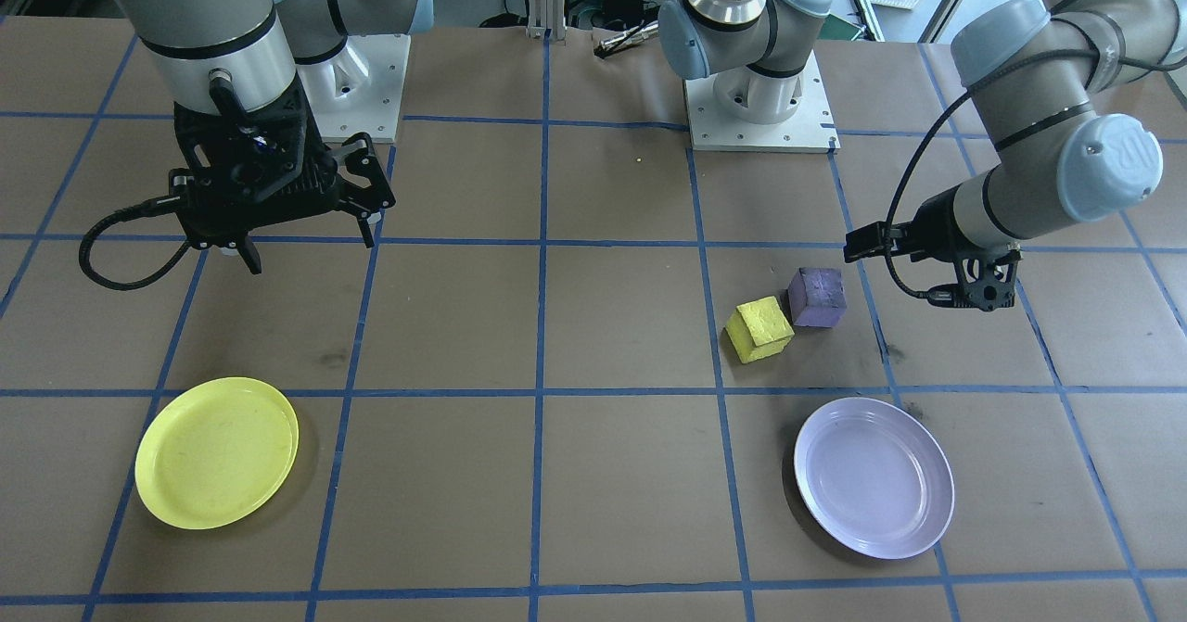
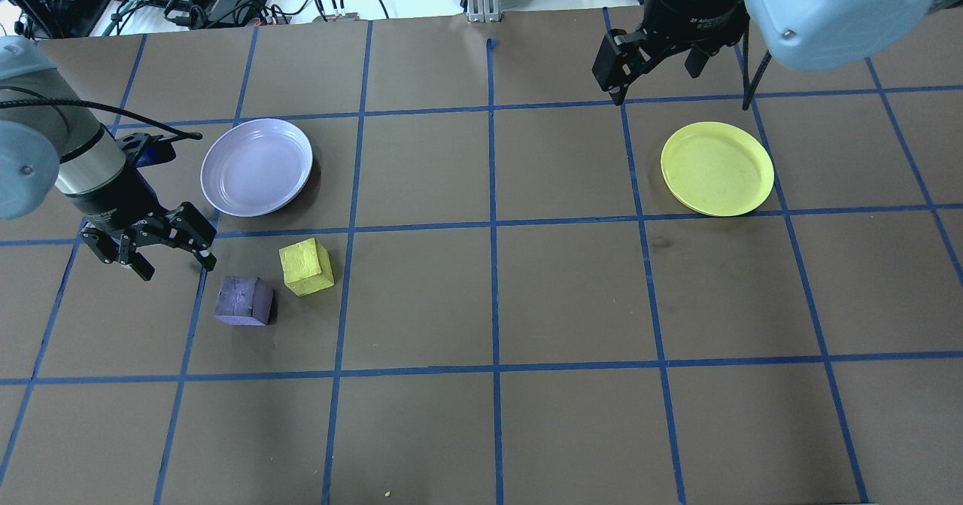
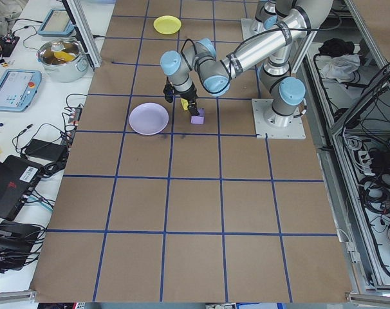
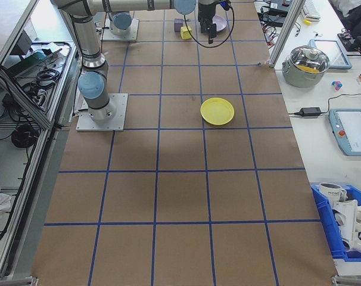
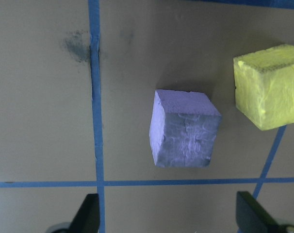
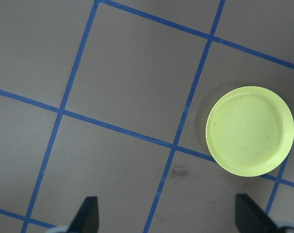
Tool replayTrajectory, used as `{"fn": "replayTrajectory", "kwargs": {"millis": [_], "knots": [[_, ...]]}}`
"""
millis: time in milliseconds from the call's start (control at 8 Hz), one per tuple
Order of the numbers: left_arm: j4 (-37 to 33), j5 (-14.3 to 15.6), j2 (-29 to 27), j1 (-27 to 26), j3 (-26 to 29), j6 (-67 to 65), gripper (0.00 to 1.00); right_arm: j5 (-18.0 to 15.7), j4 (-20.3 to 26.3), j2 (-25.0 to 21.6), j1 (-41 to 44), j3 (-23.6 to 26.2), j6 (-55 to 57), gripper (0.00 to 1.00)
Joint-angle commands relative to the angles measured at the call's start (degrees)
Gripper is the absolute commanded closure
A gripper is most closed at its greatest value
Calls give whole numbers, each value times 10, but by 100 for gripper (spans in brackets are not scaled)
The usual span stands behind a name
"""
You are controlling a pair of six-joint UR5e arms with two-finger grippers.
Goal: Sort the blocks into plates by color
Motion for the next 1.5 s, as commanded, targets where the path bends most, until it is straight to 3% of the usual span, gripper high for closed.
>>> {"fn": "replayTrajectory", "kwargs": {"millis": [0, 375, 750, 1375], "knots": [[24, -2, -28, -1, -16, -12, 0, -2, 4, 0, 1, 1, 1, 0], [30, -3, -32, -12, -45, 4, 0, 1, 4, 0, 1, 1, 1, 0], [57, -2, -46, -58, -50, 4, 1, 1, 4, 0, 1, 1, 0, 0], [95, -1, -68, -58, -54, 51, 0, 7, -11, 4, 1, 1, 2, 0]]}}
